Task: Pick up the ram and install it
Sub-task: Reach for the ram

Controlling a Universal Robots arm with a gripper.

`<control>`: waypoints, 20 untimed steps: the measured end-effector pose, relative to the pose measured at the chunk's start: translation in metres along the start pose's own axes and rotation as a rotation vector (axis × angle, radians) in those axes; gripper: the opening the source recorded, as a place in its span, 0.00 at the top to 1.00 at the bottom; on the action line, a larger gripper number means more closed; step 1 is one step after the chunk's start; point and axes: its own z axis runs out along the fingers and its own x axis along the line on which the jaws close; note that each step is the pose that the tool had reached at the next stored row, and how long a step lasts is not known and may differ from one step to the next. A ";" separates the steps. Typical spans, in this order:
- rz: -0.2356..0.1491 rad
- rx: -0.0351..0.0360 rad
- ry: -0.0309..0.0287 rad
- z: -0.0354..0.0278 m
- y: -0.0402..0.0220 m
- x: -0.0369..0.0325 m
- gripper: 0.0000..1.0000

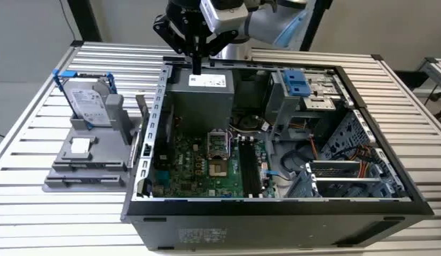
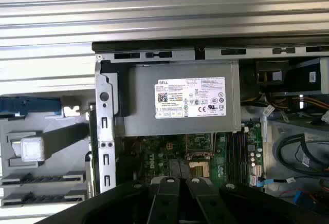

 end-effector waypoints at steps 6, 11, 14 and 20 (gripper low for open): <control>0.000 0.0001 0.0001 0.0000 0.0000 0.0001 1.00; 0.000 0.0002 0.0019 0.0000 -0.0001 0.0009 1.00; 0.000 0.0001 0.0020 0.0000 -0.0001 0.0020 1.00; 0.000 0.0002 0.0021 -0.0002 -0.0007 0.0092 1.00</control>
